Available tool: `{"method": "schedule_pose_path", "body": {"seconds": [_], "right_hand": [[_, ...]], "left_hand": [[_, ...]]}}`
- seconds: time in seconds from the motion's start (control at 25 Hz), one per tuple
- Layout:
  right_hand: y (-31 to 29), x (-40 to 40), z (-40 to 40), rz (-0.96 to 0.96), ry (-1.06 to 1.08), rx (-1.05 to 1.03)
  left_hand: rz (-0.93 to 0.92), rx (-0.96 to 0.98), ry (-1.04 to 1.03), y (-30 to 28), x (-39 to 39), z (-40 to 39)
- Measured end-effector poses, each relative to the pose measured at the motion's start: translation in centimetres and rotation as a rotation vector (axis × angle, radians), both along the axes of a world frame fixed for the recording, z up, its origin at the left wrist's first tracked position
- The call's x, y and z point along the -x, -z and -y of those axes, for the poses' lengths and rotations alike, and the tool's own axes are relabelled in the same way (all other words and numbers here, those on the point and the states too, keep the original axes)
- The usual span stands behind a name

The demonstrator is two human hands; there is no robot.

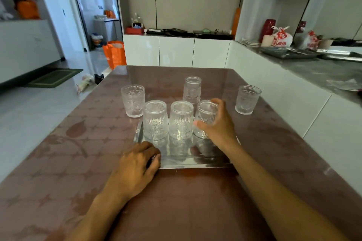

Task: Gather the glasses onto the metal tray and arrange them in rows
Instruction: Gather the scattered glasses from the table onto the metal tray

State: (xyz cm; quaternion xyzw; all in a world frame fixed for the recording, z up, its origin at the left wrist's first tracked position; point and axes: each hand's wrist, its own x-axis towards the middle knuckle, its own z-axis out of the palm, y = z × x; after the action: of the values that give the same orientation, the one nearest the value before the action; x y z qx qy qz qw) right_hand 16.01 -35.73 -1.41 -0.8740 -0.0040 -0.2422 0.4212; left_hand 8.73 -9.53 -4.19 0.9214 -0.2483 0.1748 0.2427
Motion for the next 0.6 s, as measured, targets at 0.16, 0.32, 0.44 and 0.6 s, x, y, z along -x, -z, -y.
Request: {"method": "schedule_pose_path", "body": {"seconds": [0.16, 0.32, 0.44, 0.6], "right_hand": [[0.6, -0.1, 0.3, 0.003, -0.010, 0.016], [0.9, 0.7, 1.7, -0.042, -0.081, -0.130], [-0.2, 0.7, 4.4, 0.107, 0.102, -0.111], [-3.3, -1.9, 10.2, -0.001, 0.343, 0.325]], "left_hand": [[-0.028, 0.039, -0.014, -0.1, -0.3, 0.0], [-0.045, 0.048, -0.032, -0.1, 0.0, 0.1], [-0.027, 0.092, -0.189, -0.2, -0.4, -0.3], [-0.057, 0.117, -0.226, -0.3, -0.8, 0.0]]}}
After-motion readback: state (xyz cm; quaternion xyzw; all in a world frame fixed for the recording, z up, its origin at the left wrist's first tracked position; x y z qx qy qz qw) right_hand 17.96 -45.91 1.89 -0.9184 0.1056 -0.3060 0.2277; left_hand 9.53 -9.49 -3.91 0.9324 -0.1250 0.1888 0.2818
